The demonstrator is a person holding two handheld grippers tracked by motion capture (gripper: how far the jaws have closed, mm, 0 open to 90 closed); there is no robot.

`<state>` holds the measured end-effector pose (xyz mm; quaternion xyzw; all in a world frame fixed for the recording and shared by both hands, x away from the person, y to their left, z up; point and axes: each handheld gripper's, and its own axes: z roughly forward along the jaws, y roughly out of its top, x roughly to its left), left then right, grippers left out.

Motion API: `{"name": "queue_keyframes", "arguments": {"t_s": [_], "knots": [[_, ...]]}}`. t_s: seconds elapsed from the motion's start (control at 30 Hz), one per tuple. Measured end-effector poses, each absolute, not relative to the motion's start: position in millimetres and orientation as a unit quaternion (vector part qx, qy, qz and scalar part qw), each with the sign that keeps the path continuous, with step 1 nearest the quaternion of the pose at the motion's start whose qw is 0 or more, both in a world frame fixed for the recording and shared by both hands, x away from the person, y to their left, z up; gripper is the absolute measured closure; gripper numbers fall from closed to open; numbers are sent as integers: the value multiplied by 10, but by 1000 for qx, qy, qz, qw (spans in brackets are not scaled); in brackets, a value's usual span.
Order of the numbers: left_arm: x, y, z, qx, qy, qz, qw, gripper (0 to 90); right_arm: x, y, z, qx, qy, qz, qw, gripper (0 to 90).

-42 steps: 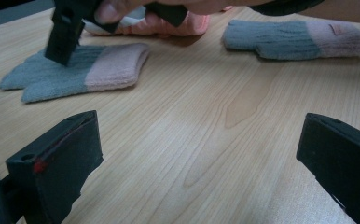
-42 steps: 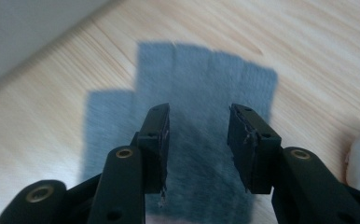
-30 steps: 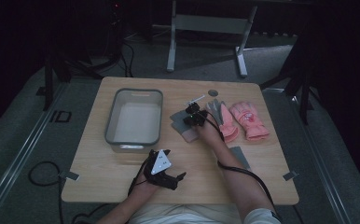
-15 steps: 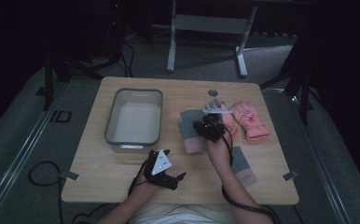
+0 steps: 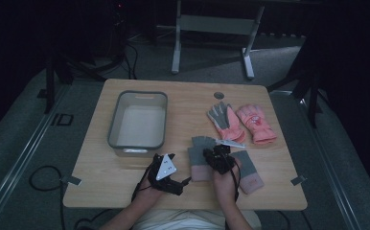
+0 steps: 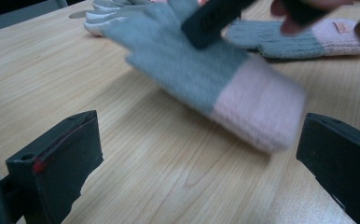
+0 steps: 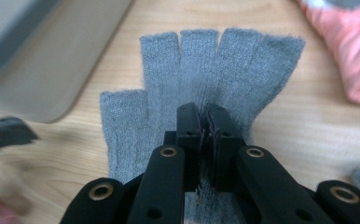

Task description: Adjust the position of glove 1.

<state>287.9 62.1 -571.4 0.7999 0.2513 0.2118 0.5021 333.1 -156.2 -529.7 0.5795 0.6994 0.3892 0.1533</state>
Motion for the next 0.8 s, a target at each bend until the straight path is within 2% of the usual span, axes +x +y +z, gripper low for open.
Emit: {"name": "queue_keyframes", "arguments": {"t_s": [0.2,0.33,0.43,0.67,0.8], "knots": [[2879,621,-5714,800,251,212,502,0,3412,-1552,-5455,592,697,373,155,844],[2878,619,-5714,800,250,212,502,0,3431,-1548,-5591,599,697,362,159,785],[2879,619,-5714,802,247,210,502,0,3424,-1533,-5573,595,700,360,162,707],[2886,622,-5713,801,251,207,502,0,3452,-1600,-5401,569,714,367,174,630],[2884,621,-5713,801,251,207,502,0,3526,-1688,-5302,543,733,368,179,634]]}}
